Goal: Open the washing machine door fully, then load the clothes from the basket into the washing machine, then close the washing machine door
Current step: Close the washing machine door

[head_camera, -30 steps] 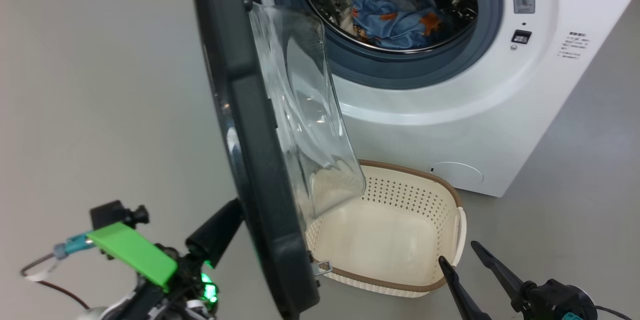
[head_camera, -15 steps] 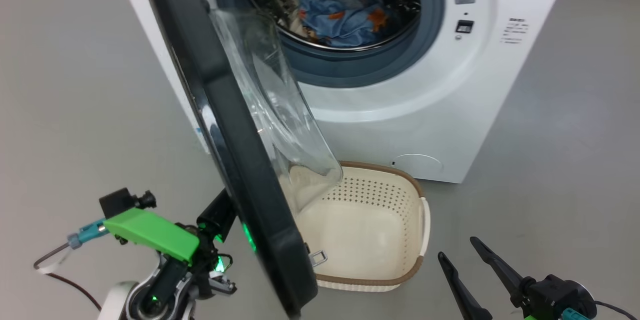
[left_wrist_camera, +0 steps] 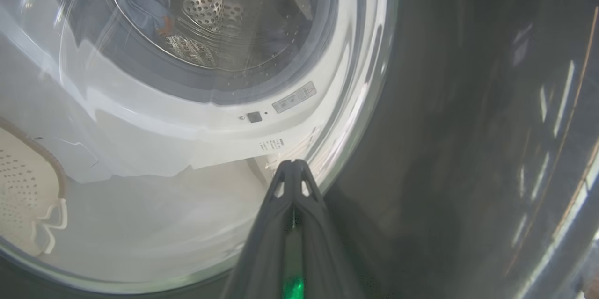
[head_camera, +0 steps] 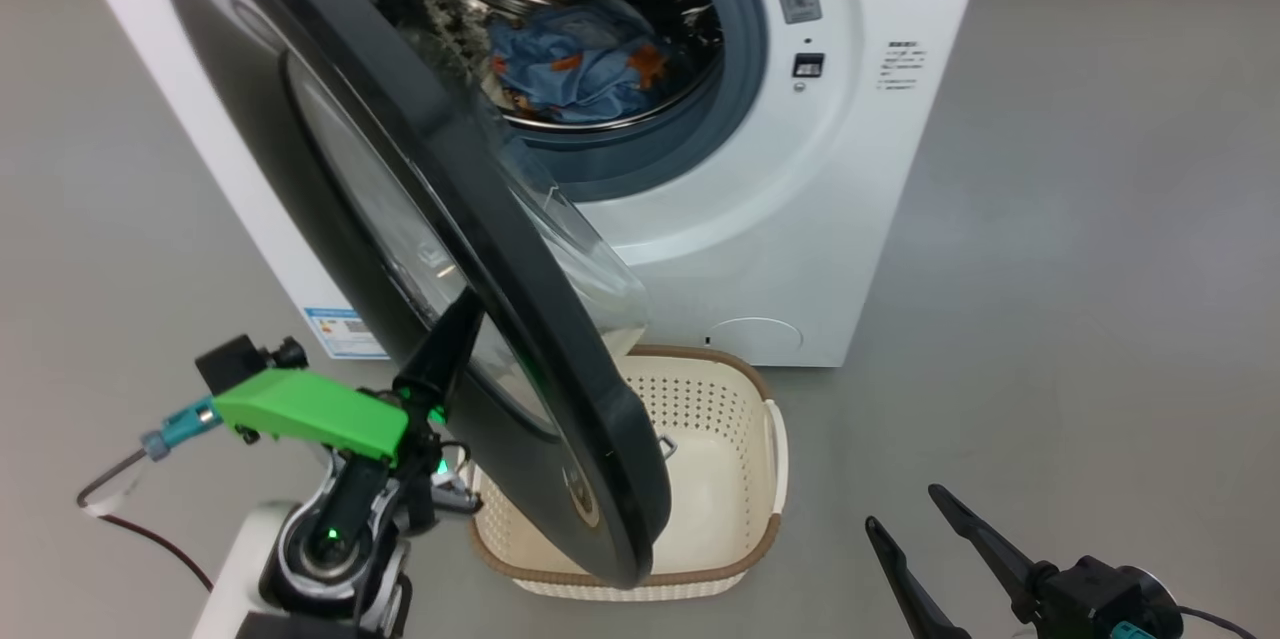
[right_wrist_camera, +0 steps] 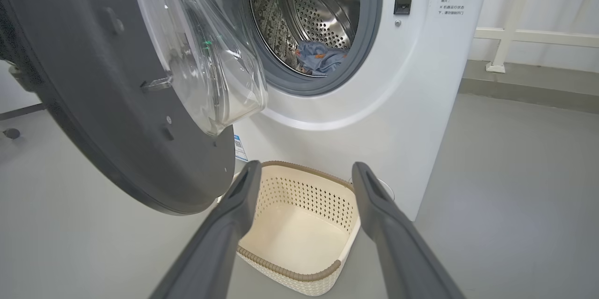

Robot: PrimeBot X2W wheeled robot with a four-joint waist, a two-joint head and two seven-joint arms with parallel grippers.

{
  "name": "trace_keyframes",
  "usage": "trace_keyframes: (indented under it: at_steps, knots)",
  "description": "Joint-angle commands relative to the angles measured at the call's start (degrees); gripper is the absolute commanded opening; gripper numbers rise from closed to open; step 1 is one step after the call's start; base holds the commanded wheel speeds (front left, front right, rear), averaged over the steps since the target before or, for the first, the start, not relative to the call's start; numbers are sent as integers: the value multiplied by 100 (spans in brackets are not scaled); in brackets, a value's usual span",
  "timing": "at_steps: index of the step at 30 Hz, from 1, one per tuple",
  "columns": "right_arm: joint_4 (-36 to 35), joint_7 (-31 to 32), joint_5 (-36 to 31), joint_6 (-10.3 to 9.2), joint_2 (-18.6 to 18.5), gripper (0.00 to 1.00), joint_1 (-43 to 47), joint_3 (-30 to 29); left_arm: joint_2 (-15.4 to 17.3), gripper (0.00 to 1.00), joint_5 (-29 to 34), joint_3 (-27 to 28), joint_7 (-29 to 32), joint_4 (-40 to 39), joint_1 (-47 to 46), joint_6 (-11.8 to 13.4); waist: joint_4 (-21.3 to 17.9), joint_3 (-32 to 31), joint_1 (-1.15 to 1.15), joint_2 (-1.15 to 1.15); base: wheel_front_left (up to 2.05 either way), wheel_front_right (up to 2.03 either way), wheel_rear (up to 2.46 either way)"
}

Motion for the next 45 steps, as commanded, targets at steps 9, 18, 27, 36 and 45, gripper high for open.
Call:
trace_keyframes:
  at_steps: [9, 18, 27, 36, 45]
  knots:
    - [-90, -28, 74, 9, -187, 100, -176, 217, 22, 0, 196, 18, -733, 838, -991, -328, -439, 9, 0, 0, 0, 0, 0]
    - [-74, -28, 102, 9, -223, 100, -209, 265, 22, 0, 262, 39, -1074, 1718, -1565, -423, -837, 64, 0, 0, 0, 0, 0]
    - [-63, -28, 117, 9, -240, 100, -259, 316, 21, 0, 278, -47, -1254, 1849, -1802, -428, -1053, 125, 0, 0, 0, 0, 0]
    - [-87, -28, 134, 9, -280, 100, -304, 348, 26, 0, 377, -16, -1433, 1987, -2004, -429, -1174, 239, 0, 0, 0, 0, 0]
    - [-81, -28, 156, 9, -317, 100, -334, 387, 71, 0, 427, -14, -1513, 2154, -2061, -429, -1239, 264, 0, 0, 0, 0, 0]
